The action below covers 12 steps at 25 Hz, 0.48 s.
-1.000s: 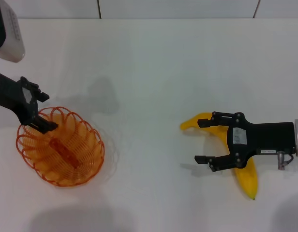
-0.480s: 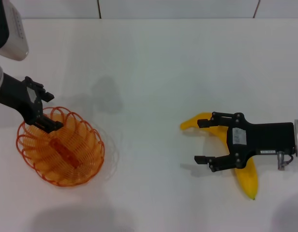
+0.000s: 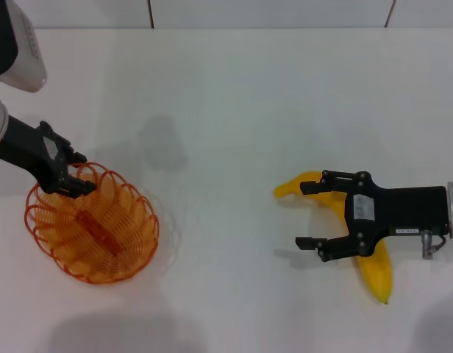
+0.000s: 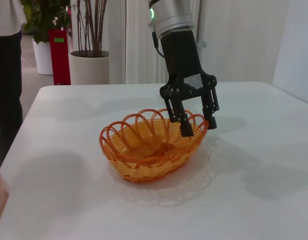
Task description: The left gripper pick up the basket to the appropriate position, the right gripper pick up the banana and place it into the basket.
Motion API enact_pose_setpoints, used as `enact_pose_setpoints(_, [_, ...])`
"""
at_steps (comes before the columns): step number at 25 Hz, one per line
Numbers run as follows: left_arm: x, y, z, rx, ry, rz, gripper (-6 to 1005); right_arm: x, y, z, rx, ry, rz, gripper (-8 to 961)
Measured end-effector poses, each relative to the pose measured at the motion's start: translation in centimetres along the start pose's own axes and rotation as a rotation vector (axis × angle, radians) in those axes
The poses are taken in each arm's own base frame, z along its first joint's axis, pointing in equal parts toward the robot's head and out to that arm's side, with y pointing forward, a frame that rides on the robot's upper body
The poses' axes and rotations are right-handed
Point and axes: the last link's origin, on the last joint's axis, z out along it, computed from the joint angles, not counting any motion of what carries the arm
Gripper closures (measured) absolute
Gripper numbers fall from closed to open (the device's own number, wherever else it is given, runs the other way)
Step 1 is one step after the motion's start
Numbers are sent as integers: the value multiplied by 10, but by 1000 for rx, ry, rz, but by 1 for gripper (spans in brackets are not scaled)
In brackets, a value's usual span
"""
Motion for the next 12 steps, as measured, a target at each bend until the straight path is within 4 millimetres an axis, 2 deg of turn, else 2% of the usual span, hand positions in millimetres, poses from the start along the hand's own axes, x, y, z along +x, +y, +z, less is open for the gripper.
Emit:
enact_pose_setpoints(5, [1, -1, -1, 7, 3, -3, 399, 0, 0, 0, 0, 0, 0, 61])
enact_pose_setpoints(12, [2, -2, -1, 5, -6, -1, 520, 0, 0, 0, 0, 0, 0, 61])
